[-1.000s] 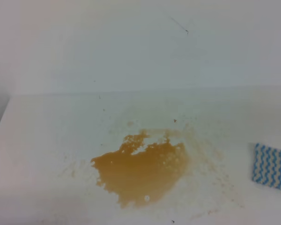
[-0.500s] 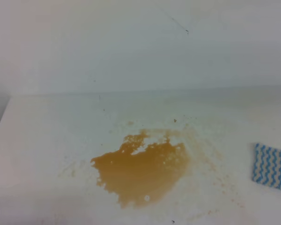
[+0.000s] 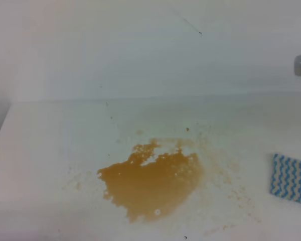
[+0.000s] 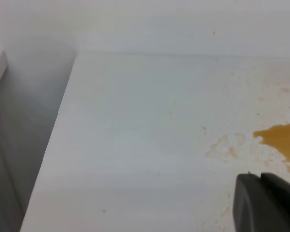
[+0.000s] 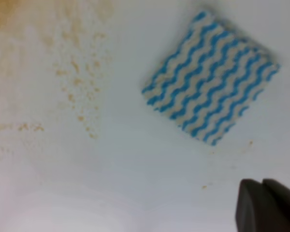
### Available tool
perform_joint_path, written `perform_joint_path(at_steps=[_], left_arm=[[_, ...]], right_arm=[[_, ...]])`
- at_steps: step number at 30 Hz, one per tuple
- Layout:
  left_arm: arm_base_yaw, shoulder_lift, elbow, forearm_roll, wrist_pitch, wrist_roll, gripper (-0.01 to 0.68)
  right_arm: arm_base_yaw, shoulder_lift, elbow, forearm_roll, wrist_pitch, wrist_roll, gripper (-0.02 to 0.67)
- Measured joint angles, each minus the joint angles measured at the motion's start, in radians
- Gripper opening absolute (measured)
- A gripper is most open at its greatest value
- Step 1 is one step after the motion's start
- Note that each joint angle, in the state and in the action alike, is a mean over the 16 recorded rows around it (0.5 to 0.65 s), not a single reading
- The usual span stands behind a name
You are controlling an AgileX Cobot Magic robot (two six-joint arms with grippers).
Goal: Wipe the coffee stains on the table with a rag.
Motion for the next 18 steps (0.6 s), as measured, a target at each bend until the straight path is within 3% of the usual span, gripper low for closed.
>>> perform_joint_path(at_steps=[12,18], left_arm=[[0.000,0.000,0.000,0.001,0.000,0.000,-0.004],[0.000,0.000,0.000,0.002,-0.002,0.000,-0.004]], right_arm=[[0.022,0.220,0.058,0.005,-0.065,0.135,0.386],[0.022,0.261,0.150,-0.018,-0.186,0.232,0.473]])
